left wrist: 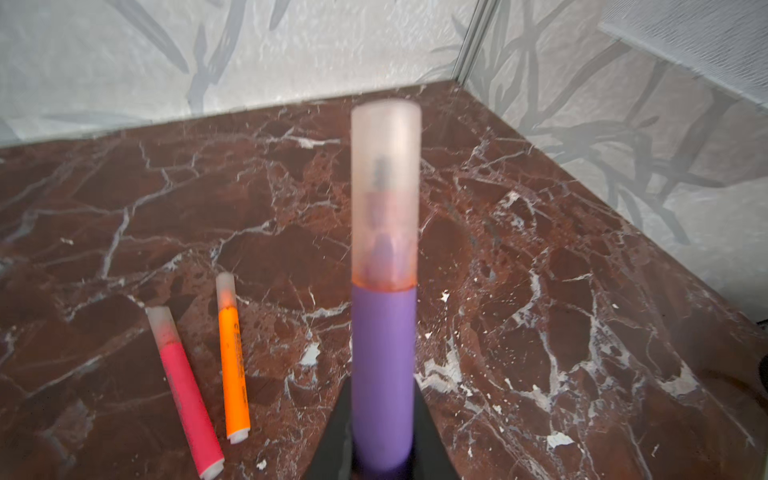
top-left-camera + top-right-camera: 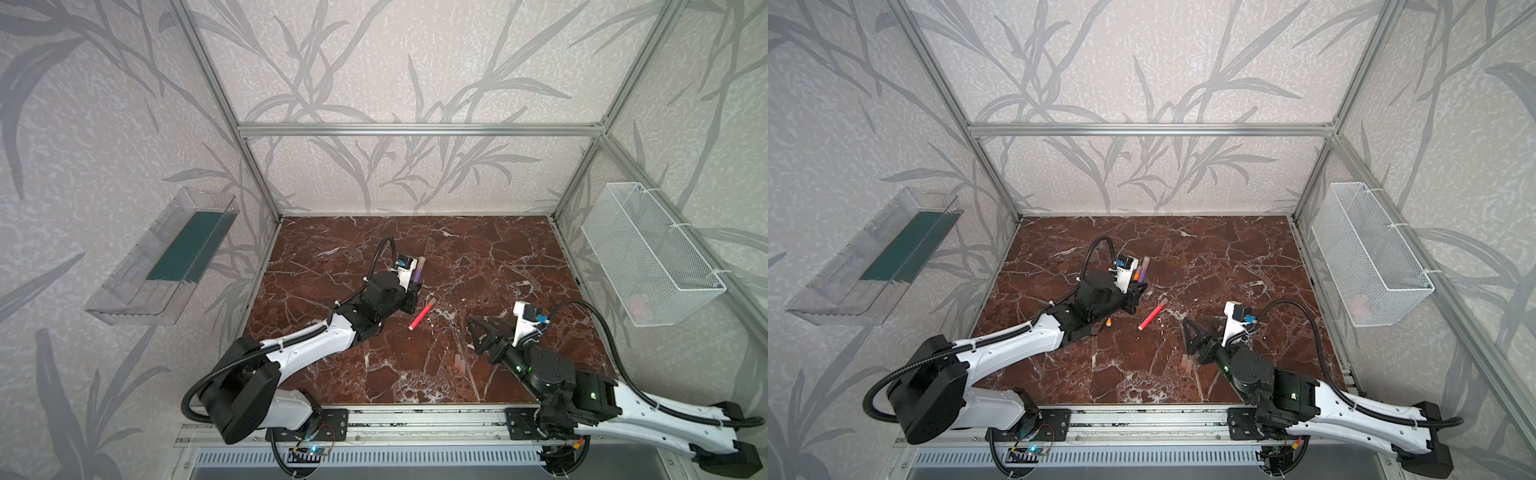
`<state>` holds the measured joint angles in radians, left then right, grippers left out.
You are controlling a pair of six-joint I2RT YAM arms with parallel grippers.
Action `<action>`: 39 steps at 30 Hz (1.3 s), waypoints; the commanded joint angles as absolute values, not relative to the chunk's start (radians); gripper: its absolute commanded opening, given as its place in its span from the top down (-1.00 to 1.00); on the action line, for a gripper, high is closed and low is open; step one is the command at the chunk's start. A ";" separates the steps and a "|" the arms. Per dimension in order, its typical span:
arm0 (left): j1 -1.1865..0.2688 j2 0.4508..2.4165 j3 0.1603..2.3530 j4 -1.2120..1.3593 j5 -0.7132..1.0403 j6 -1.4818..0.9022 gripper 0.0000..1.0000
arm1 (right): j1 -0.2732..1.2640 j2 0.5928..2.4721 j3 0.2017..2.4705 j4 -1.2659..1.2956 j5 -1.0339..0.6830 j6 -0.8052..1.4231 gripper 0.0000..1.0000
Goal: Insert the pens into the pen caps
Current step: 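Open the right gripper and withdraw it from the capped purple marker, then lower the capped purple marker onto the table with the left gripper and release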
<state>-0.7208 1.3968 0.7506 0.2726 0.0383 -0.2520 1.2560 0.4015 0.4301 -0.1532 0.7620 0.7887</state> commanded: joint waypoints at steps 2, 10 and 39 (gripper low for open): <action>-0.726 1.497 0.827 0.199 -0.029 -0.296 1.00 | 1.206 0.292 0.461 -0.464 0.898 0.794 -0.72; -0.726 1.683 0.953 0.043 -0.100 -0.357 1.00 | 1.144 0.168 0.438 -0.642 1.016 0.819 -0.76; -0.726 1.923 1.198 -0.281 -0.091 -0.390 0.49 | 0.764 0.544 0.415 -0.387 0.623 0.773 -0.79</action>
